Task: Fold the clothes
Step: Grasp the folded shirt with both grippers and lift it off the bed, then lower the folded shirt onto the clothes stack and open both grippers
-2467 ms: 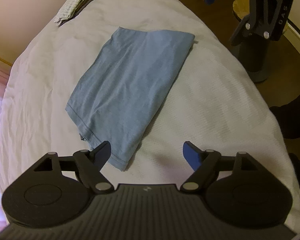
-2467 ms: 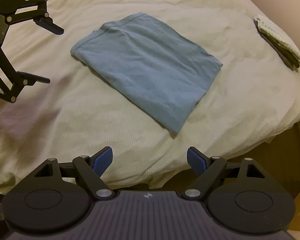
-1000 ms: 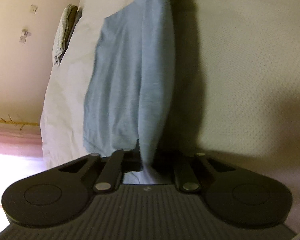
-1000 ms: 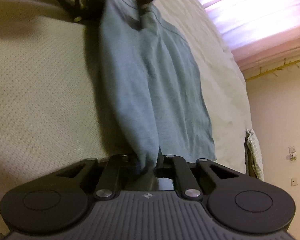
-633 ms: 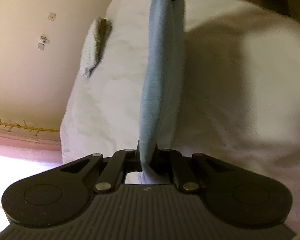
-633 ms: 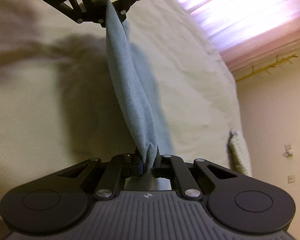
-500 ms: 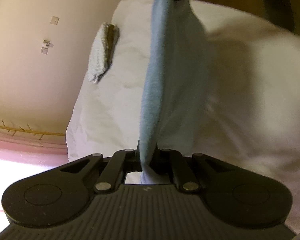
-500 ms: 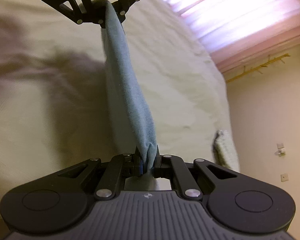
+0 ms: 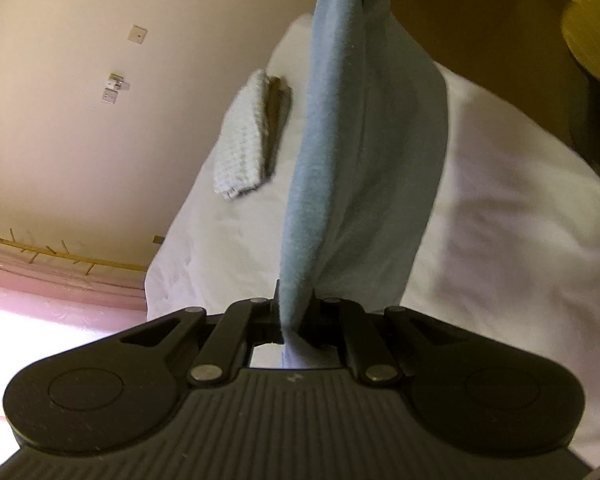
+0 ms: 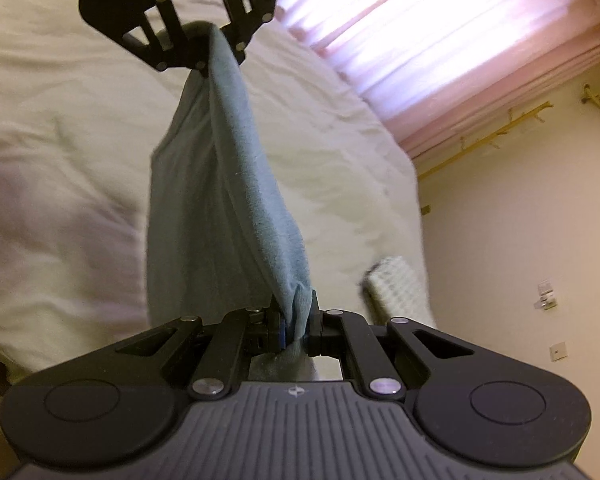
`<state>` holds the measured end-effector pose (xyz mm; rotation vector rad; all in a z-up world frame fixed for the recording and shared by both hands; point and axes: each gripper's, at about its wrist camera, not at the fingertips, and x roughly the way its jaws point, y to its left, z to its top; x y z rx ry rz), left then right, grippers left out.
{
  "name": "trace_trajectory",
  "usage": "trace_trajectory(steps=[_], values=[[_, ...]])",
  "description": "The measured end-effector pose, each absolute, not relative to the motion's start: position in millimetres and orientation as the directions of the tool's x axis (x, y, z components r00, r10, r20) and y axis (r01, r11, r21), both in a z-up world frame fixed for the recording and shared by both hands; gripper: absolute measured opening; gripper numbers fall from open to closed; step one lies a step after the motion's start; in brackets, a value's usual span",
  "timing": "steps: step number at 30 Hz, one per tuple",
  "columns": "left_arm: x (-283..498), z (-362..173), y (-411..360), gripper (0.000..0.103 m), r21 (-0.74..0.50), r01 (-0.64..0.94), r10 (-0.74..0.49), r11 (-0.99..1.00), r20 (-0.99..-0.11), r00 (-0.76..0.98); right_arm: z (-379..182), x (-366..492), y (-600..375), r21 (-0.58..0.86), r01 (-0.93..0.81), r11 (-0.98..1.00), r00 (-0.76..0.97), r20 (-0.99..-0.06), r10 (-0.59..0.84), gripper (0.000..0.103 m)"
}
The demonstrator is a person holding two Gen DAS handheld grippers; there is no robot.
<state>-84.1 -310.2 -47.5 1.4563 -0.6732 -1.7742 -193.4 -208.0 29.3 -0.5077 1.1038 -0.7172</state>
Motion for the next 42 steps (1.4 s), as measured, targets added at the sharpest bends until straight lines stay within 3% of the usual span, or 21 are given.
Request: trace_trajectory(steps=[16, 27, 33, 36, 39, 42], values=[[-180.1, 18.4, -483.1, 0.005, 0.792, 0.223, -0.819, -0.568, -0.516, -0.251, 97.6, -280.3, -381.5, -0.763, 0.292, 0.576, 0.131, -0.565, -0.815, 0.005], [-241.0, 2.8, -683.5, 0.005, 0.776, 0.343, -0.841, -0.529, -0.533, -0.092, 73.7, -341.6, -591.2, -0.761, 0.240, 0.603, 0.214, -0.564, -0.797, 0.005], [-255.2, 16.4, -803.5, 0.005, 0.804, 0.408, -0.875, -0.433, -0.484, 0.023, 60.3, -365.8, -754.9, -0.775, 0.179, 0.606, 0.312, -0.540, -0.782, 0.004], [-264.6, -1.9, -847.6, 0.005, 0.813, 0.415, -0.885, -0.408, -0.463, 0.037, 59.0, -369.1, -816.0, -0.816, 0.169, 0.552, 0.352, -0.473, -0.808, 0.005], [-277.1, -50.4, -856.0, 0.005, 0.788, 0.417, -0.857, -0.452, -0.513, 0.040, 40.7, -376.6, -846.0, -0.835, 0.189, 0.517, 0.368, -0.428, -0.826, 0.005], [-277.5, -132.5, -855.1, 0.005, 0.748, 0.399, -0.796, -0.531, -0.602, 0.069, -11.1, -380.1, -869.5, -0.802, 0.198, 0.563, 0.361, -0.475, -0.803, 0.006]])
